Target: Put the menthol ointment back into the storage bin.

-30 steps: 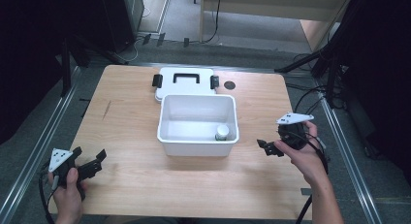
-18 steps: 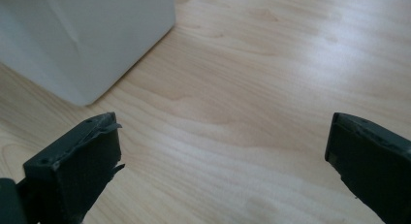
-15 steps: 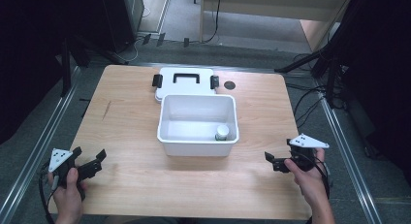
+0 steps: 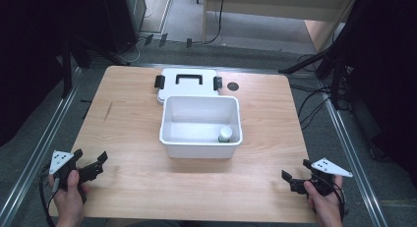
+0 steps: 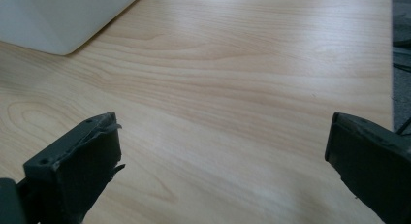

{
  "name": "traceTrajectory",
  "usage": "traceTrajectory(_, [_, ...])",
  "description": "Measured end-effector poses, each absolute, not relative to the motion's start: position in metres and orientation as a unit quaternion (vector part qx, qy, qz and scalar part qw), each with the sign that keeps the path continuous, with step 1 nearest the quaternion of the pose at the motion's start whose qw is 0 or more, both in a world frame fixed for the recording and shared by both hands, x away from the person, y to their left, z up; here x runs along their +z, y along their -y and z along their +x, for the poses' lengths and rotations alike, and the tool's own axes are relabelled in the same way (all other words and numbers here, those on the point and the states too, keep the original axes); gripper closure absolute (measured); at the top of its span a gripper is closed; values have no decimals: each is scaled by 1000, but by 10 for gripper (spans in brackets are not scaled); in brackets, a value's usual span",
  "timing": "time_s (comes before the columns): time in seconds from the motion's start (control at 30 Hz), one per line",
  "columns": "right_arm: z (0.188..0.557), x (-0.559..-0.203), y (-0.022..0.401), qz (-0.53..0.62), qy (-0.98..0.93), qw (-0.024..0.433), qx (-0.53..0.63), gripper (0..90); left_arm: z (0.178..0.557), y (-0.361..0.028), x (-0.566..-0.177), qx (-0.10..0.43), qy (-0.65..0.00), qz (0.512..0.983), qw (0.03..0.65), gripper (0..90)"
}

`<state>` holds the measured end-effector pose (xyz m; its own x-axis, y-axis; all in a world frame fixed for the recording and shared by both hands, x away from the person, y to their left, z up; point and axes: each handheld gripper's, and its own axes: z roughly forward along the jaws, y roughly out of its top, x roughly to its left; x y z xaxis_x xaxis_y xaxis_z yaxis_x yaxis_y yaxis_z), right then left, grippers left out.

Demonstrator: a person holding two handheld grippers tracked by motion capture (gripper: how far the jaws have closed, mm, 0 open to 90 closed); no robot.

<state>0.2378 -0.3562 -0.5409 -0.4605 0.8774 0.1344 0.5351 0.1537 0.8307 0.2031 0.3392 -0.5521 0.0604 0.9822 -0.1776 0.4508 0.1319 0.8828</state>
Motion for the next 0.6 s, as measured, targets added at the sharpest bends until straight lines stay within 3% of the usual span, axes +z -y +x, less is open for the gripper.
traceTrajectory(0.4, [228,-546,368,499,-704,217,457,2,203,-340,-552,302,-612,587,435,87])
traceTrajectory(0.6, [230,-547,370,501,-702,201,464,2,204,-339,-552,304,-611,588,434,87])
